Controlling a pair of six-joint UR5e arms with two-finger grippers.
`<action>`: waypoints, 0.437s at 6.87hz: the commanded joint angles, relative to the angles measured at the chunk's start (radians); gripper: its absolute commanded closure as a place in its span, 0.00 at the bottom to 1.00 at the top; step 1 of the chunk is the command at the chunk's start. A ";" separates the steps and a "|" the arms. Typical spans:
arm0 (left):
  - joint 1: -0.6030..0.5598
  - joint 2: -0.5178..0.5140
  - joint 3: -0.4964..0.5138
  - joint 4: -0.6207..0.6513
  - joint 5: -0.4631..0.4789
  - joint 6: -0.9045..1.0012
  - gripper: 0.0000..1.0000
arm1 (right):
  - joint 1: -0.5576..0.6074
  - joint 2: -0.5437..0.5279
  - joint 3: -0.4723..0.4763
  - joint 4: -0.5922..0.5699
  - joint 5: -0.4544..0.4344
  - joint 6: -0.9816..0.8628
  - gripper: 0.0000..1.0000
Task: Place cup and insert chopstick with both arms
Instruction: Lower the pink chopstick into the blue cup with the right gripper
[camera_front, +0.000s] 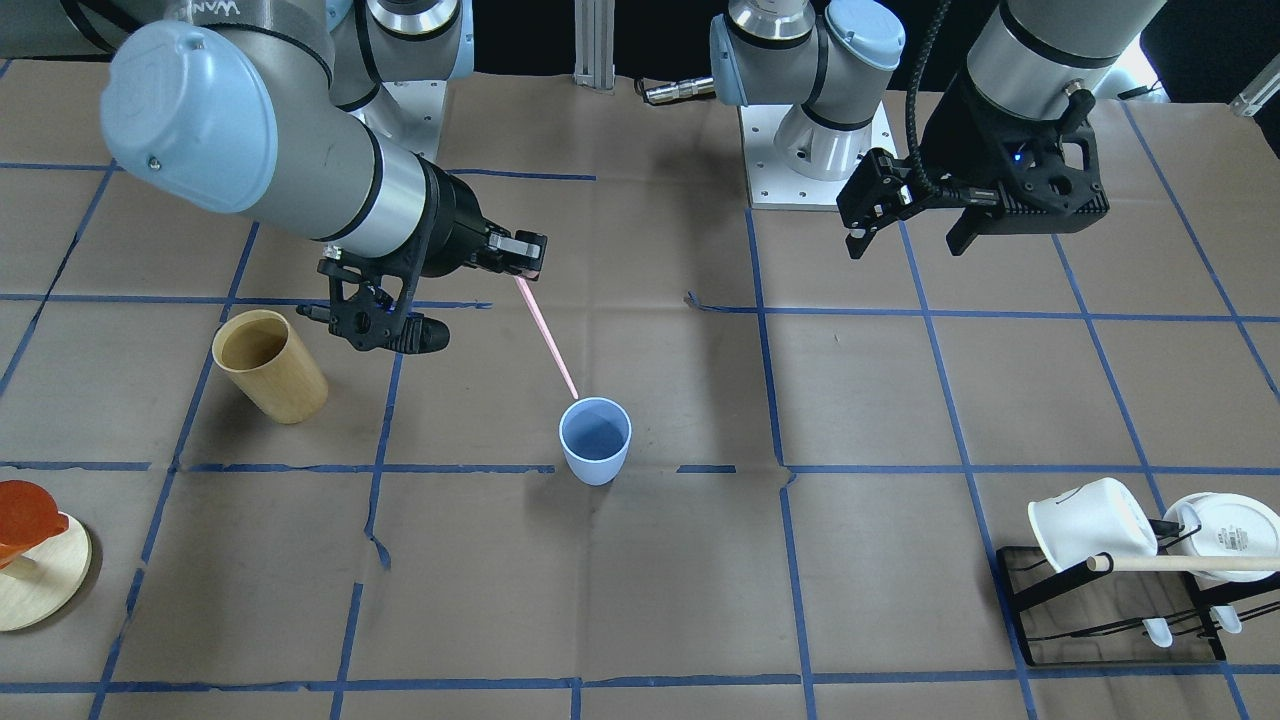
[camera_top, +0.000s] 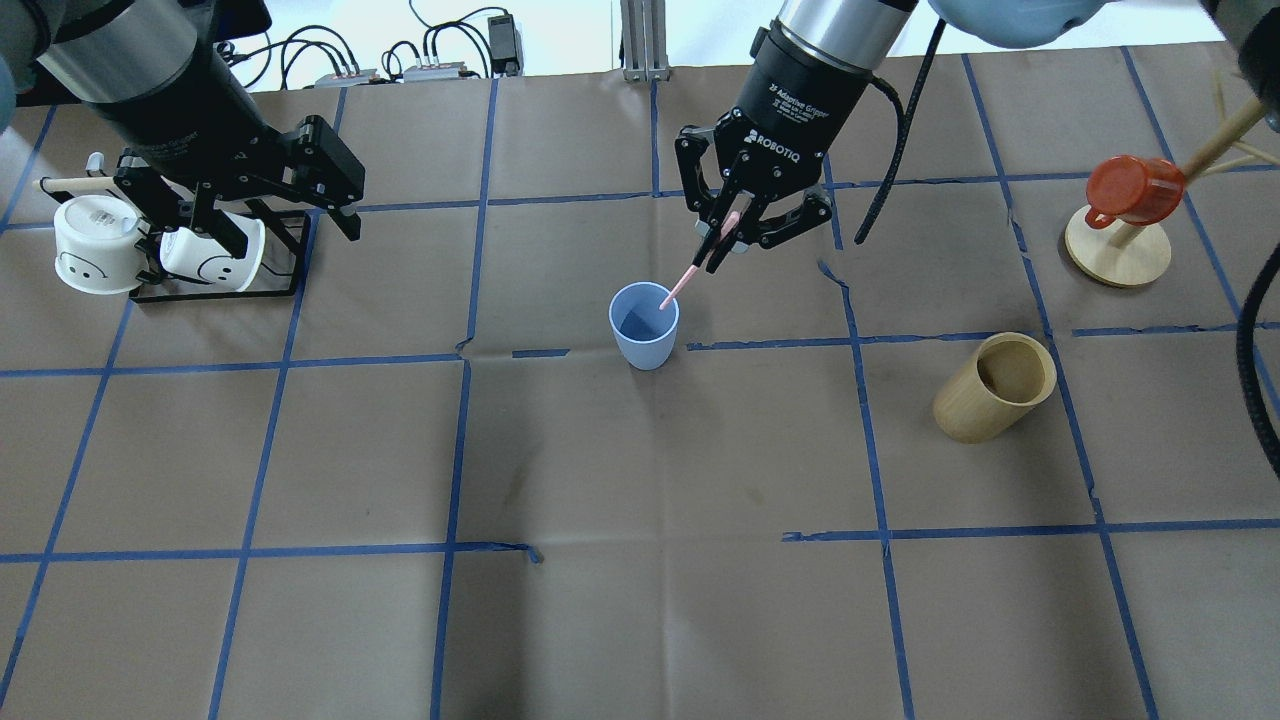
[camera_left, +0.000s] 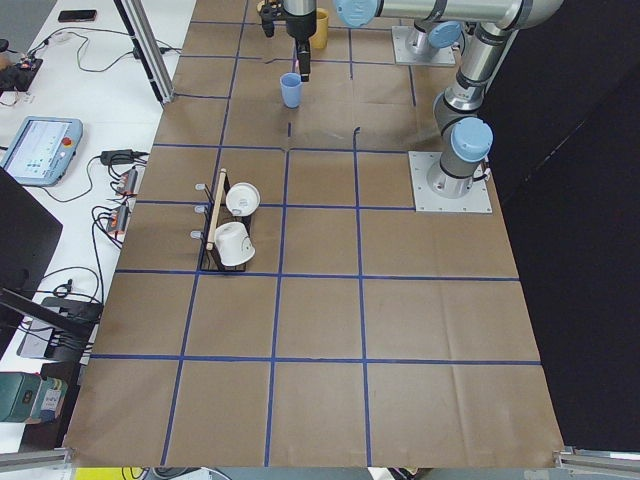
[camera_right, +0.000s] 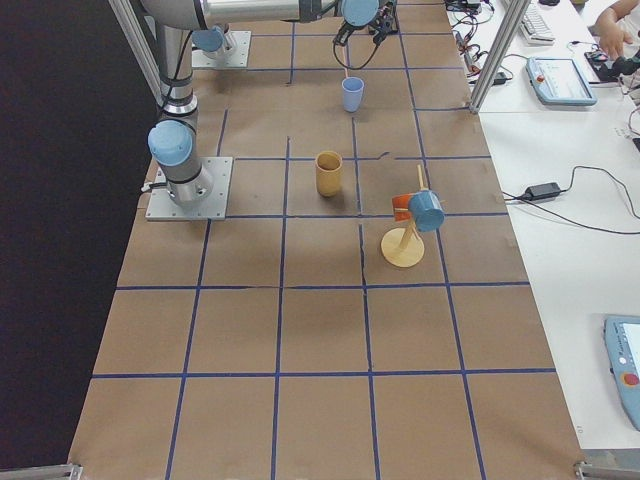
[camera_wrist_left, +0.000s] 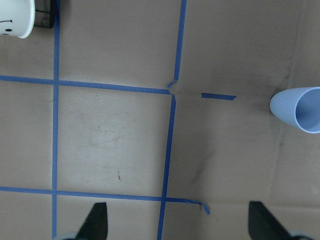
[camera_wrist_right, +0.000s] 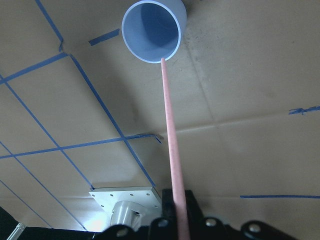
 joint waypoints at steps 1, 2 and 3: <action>0.000 0.004 0.001 0.000 0.001 0.000 0.00 | 0.001 0.028 0.001 -0.036 0.001 0.000 0.93; 0.000 0.002 -0.001 0.000 0.001 0.000 0.00 | 0.001 0.037 0.001 -0.036 0.004 -0.001 0.93; 0.000 -0.002 0.002 0.001 -0.001 0.000 0.00 | 0.002 0.054 0.003 -0.033 0.009 -0.007 0.92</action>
